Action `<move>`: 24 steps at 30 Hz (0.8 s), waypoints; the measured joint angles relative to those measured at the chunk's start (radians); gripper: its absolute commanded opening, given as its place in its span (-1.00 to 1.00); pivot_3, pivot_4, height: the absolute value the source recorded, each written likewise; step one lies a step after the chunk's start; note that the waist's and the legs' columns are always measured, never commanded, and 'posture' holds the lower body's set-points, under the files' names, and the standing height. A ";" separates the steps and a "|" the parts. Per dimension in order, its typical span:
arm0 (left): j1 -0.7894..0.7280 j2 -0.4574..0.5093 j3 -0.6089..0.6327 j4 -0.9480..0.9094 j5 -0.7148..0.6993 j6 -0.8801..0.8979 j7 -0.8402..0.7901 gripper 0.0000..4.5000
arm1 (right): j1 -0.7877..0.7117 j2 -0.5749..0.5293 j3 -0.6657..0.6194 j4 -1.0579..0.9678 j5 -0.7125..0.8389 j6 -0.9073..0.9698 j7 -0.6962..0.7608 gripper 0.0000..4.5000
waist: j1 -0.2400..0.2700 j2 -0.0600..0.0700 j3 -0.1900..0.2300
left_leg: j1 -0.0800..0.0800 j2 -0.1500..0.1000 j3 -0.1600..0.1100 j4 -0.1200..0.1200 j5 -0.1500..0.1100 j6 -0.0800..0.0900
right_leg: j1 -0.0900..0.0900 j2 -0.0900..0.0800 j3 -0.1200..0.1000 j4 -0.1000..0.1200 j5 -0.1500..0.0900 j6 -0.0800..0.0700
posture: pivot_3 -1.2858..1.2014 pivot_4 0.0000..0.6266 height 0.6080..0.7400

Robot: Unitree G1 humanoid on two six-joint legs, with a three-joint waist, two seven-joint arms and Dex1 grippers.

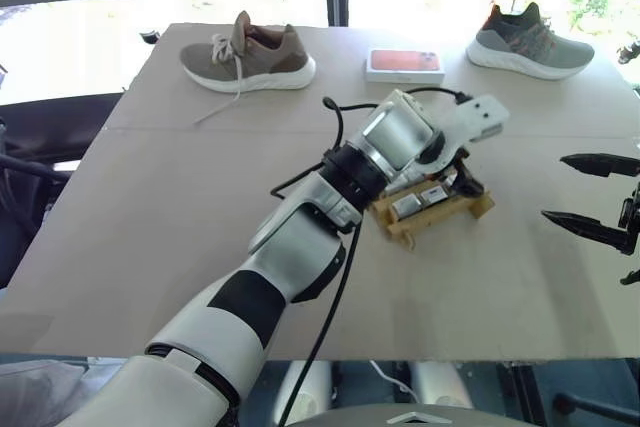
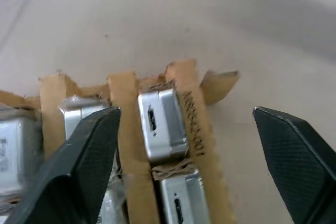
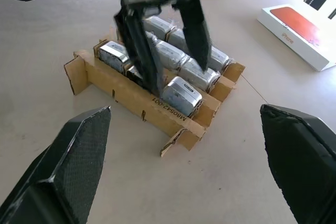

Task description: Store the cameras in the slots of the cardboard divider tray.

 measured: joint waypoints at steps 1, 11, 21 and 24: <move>-0.011 0.007 0.031 -0.020 -0.016 0.002 0.007 0.75 | 0.005 0.001 0.000 -0.003 0.000 0.000 -0.006 1.00 | 0.000 0.000 0.000 | 0.000 0.000 0.000 0.000 0.000 0.000 | 0.000 0.000 0.000 0.000 0.000 0.000 | 0.03 -0.52 1.00; 0.248 0.153 0.356 -0.343 -0.198 -0.030 0.083 0.75 | 0.093 0.076 -0.002 -0.091 0.000 0.026 -0.101 1.00 | -0.002 0.002 -0.001 | 0.002 0.004 0.001 0.001 0.002 -0.003 | 0.000 0.000 0.005 0.004 0.000 0.000 | 0.03 -0.52 1.00; 0.731 0.287 0.521 -0.757 -0.398 -0.196 0.091 0.99 | 0.112 0.187 0.001 -0.216 -0.006 0.045 -0.282 1.00 | 0.002 0.003 -0.002 | 0.003 0.002 0.001 0.003 0.002 -0.004 | 0.002 -0.004 0.004 0.004 0.000 0.000 | 0.03 -0.52 1.00; 0.913 0.362 0.580 -0.856 -0.444 -0.222 0.085 0.99 | 0.186 0.219 -0.007 -0.237 -0.017 0.038 -0.319 1.00 | 0.000 0.002 -0.002 | 0.003 0.003 0.000 0.002 0.002 -0.004 | 0.002 -0.003 0.003 0.004 0.000 0.000 | 0.03 -0.52 1.00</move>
